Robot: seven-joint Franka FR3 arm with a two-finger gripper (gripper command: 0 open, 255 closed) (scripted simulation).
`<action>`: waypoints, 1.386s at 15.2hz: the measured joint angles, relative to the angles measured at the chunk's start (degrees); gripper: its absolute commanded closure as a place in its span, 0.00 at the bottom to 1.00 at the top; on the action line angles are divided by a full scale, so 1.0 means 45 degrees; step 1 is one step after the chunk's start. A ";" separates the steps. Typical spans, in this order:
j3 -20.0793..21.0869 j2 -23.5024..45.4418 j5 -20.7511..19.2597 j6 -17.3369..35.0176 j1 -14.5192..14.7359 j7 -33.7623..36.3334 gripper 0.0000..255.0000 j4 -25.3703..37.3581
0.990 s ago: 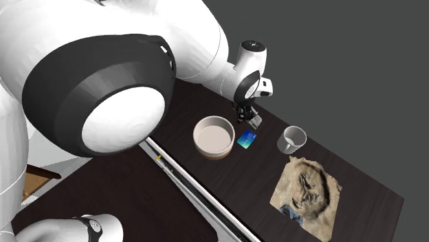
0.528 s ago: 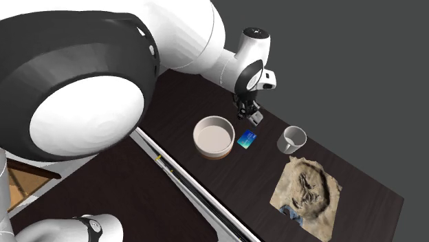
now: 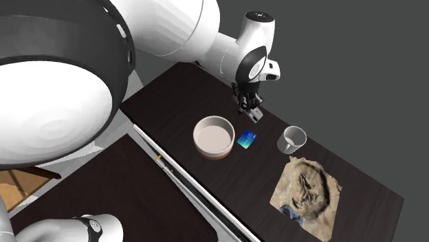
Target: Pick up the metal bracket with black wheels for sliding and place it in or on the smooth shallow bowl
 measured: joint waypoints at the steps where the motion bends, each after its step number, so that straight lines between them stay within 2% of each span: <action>1: 0.0014 -0.0119 0.0018 -0.0122 -0.0005 -0.0018 1.00 0.0003; 8: 0.0089 -0.0997 0.0123 -0.0711 -0.0057 -0.0114 1.00 -0.0283; 21: 0.0438 -0.6525 0.0308 0.1396 0.0135 0.0592 1.00 -0.7954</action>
